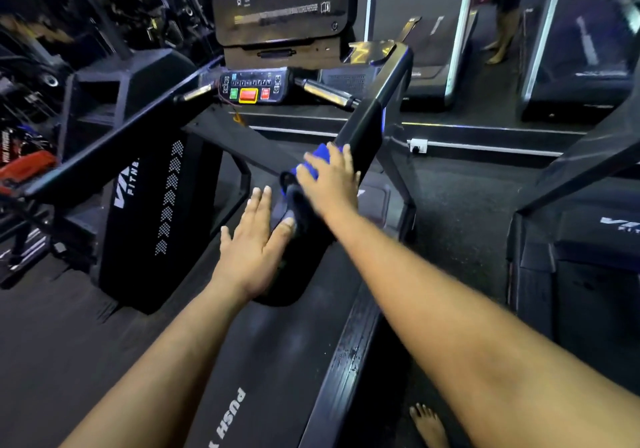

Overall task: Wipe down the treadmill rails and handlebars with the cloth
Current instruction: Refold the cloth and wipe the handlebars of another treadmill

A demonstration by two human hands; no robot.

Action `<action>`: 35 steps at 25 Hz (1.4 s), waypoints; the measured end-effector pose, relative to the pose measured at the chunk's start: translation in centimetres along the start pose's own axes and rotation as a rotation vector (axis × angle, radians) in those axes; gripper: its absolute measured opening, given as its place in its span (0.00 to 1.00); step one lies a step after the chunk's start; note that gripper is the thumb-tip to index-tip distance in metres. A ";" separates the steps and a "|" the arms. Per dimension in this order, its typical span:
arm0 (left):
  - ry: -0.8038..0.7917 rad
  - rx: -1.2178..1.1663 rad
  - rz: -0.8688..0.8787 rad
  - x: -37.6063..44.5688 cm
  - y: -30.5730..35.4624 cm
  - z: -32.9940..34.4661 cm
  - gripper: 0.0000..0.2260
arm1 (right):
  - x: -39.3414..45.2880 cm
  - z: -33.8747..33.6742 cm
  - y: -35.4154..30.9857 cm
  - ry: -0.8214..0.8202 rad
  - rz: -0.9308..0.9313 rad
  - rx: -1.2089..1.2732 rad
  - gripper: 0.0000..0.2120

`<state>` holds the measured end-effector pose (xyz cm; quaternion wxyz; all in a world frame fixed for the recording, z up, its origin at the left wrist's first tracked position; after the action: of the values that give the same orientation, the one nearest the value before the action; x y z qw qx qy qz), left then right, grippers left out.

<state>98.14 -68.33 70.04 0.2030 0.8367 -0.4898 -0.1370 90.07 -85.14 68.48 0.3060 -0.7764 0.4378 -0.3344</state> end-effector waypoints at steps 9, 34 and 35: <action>-0.062 0.003 0.054 5.6 3.7 0.7 0.39 | -1.7 1.6 1.2 -0.014 -0.231 0.220 0.25; -0.181 0.120 0.085 8.4 4.7 4.4 0.39 | 0.4 4.7 10.0 0.266 0.278 0.943 0.45; -0.184 0.118 0.085 8.4 4.6 4.4 0.39 | 0.2 5.0 10.1 0.262 0.239 0.963 0.47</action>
<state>96.75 -78.60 68.09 0.1133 0.8095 -0.5487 -0.1757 89.29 -88.74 57.81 0.6076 -0.4435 0.3545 -0.5554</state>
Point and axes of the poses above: each hand's wrist, its own x-axis towards the middle knuckle, its own z-axis out of the palm, y = z × x, the point moved 8 cm from there along x, towards the middle knuckle, and after that the axes turned 5 degrees about -z, right-handed, at the moved point
